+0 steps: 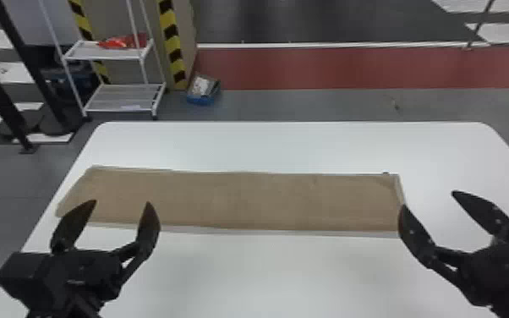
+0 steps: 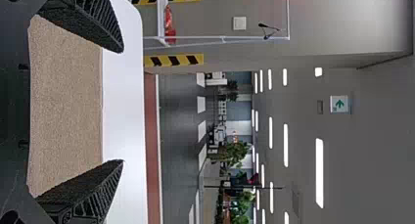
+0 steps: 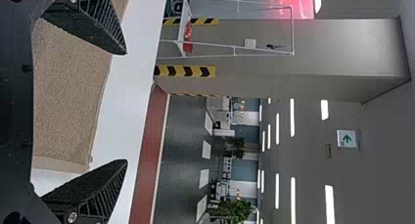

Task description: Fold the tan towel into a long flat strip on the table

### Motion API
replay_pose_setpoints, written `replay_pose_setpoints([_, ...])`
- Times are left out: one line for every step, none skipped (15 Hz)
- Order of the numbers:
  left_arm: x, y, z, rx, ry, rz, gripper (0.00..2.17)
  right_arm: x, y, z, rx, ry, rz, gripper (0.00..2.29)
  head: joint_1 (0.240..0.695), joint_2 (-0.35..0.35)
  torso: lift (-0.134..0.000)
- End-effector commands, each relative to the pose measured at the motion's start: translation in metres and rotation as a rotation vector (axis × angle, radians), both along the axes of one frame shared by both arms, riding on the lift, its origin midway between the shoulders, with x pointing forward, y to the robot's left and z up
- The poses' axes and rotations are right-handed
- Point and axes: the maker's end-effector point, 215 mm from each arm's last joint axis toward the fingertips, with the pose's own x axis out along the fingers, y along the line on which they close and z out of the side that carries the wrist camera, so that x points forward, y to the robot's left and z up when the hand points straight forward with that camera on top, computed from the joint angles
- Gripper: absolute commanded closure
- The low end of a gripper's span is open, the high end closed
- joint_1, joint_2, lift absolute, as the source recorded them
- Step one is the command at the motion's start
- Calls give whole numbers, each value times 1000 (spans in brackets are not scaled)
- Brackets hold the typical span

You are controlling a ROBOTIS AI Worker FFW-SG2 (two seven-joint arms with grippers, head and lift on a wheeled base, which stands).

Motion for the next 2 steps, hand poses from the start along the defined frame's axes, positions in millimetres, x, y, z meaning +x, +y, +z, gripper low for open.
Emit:
replay_pose_setpoints([0, 0, 0, -2, 0, 1, 83, -1, 0, 0, 6, -1, -1, 90, 695, 36, -123])
replay_pose_setpoints([0, 1, -1, -2, 1, 5, 83, -2, 0, 1, 9, -2, -2, 90, 695, 36, -123])
